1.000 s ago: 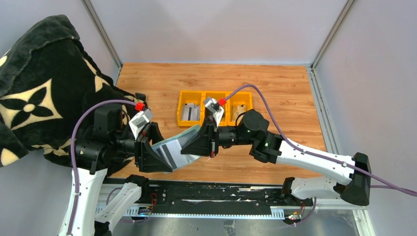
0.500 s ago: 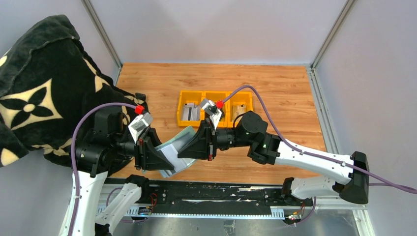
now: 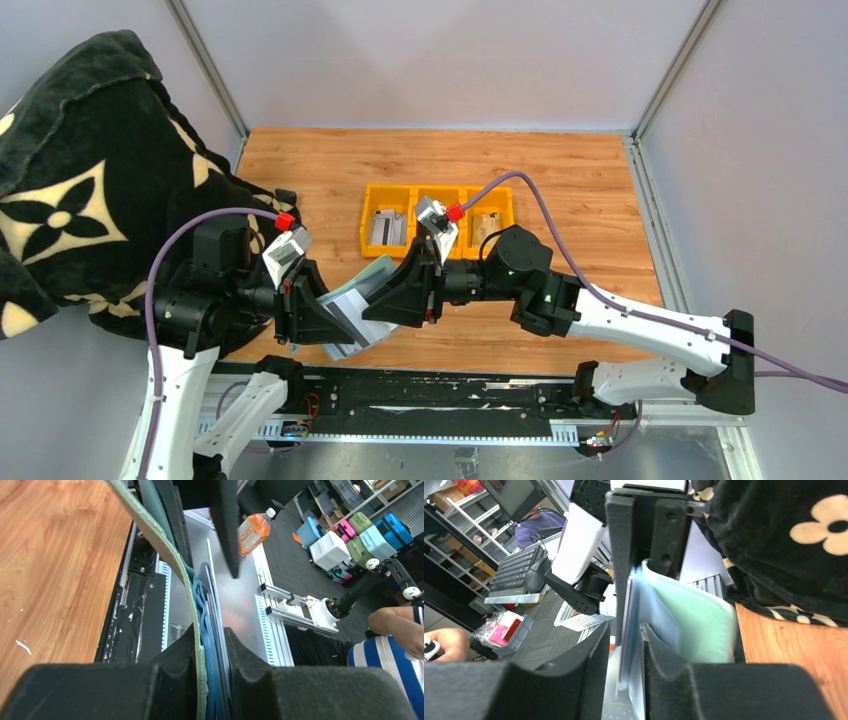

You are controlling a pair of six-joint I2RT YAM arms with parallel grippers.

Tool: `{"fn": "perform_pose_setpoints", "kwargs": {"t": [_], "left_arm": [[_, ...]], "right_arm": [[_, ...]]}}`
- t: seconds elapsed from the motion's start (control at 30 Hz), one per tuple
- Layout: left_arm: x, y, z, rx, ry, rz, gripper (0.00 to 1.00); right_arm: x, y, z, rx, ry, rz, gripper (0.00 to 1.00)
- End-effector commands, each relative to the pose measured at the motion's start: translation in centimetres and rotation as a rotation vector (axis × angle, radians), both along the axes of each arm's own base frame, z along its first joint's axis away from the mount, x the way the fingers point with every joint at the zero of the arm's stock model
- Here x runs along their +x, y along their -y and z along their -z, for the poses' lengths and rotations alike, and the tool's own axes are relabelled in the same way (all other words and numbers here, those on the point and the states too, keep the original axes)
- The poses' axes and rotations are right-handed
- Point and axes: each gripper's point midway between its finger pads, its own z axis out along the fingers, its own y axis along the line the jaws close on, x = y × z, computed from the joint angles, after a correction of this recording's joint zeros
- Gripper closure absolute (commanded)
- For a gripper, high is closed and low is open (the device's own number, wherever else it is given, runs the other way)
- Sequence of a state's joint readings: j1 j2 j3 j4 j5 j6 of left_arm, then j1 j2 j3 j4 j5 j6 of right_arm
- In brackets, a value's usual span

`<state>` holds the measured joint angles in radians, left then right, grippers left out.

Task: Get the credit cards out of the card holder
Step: Remove the credit card from the card holder, then place the credit card in the storage box.

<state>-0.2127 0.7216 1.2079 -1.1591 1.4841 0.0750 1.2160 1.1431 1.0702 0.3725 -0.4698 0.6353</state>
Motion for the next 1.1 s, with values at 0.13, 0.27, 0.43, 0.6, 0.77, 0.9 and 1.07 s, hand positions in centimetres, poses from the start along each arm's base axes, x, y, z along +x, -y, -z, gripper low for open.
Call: {"fn": "perform_pose_setpoints", "kwargs": {"t": [0.13, 0.27, 0.43, 0.6, 0.77, 0.9, 1.07], "left_arm": [[-0.6, -0.1, -1.2, -0.015, 0.017, 0.018, 0.86], [-0.4, 0.0, -1.3, -0.013, 0.022, 0.014, 0.87], [-0.4, 0.0, -1.7, -0.014, 0.035, 0.012, 0.87], [-0.3, 0.0, -1.8, -0.010, 0.034, 0.007, 0.87], [-0.1, 0.0, -1.8, -0.003, 0.036, -0.005, 0.87], [0.1, 0.0, -1.7, 0.006, 0.043, -0.018, 0.87], [0.5, 0.0, -1.6, 0.021, 0.067, -0.045, 0.87]], "right_arm": [[-0.3, -0.8, -0.1, -0.016, 0.049, 0.005, 0.69], [0.0, 0.2, -0.2, -0.026, 0.070, 0.036, 0.95], [1.2, 2.0, -0.5, -0.016, 0.072, 0.108, 1.00], [3.1, 4.2, -0.8, 0.005, 0.043, 0.185, 1.00], [6.9, 7.8, -1.6, 0.013, 0.012, 0.353, 1.00], [12.2, 11.5, -1.4, -0.027, 0.002, 0.605, 1.00], [17.9, 13.6, 2.1, -0.126, -0.089, 0.803, 1.00]]}}
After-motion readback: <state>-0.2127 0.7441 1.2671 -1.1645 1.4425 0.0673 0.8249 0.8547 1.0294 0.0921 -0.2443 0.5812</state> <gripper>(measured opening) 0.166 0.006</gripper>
